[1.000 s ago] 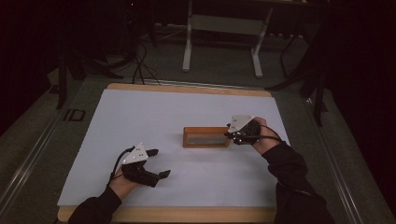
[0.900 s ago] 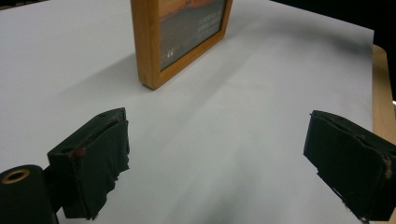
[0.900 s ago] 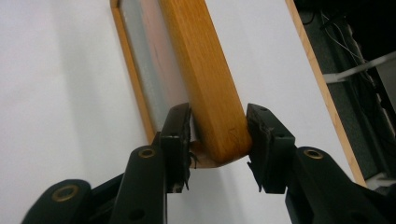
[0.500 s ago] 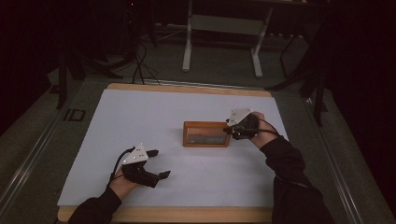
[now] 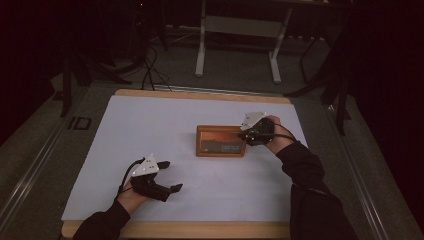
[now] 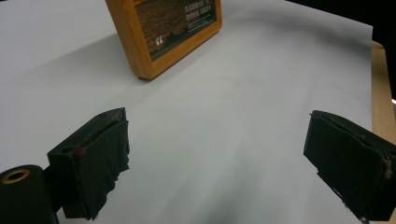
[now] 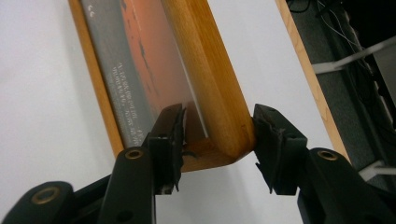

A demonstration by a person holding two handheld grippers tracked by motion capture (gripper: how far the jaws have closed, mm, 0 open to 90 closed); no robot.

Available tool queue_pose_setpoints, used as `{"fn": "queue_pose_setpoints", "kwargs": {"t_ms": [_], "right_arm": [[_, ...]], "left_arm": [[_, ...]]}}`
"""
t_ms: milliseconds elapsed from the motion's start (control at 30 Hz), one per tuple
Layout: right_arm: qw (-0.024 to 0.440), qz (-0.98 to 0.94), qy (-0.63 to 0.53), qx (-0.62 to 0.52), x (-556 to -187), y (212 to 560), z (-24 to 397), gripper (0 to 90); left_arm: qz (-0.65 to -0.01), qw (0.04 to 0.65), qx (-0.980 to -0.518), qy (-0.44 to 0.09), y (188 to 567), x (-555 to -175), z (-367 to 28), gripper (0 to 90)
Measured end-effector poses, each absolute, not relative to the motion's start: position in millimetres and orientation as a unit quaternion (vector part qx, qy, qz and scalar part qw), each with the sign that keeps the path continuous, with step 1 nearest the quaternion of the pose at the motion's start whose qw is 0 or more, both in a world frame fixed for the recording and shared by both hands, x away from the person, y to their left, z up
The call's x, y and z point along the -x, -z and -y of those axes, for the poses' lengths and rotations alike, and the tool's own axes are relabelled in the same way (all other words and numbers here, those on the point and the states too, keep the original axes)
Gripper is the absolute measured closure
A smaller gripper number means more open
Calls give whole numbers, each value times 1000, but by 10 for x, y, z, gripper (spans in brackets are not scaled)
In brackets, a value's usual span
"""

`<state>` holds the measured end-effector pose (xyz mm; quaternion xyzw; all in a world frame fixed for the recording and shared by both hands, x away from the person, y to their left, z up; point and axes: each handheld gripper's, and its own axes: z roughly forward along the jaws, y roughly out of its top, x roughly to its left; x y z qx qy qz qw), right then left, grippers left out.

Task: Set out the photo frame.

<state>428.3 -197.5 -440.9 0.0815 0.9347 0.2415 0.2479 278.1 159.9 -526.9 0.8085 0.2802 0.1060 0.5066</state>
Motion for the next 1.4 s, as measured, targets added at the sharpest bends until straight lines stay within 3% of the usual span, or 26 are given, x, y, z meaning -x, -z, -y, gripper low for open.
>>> {"fn": "queue_pose_setpoints", "kwargs": {"t_ms": [433, 1000, 1200, 1400], "right_arm": [[257, -927, -254, -101, -4360, 4405, 1996, 461], [249, -913, -295, -135, -4114, 4344, 2129, 348], [236, -897, -334, -166, -3948, 4417, 2199, 184], [212, -889, -364, -180, -3823, 4515, 2254, 148]], "left_arm": [[-280, 505, -810, -102, 5292, -2784, -1595, 72], [-279, 505, -810, -104, 5287, -2780, -1592, 72], [-277, 507, -809, -106, 5278, -2768, -1589, 72], [-275, 507, -810, -106, 5276, -2760, -1581, 72]]}}
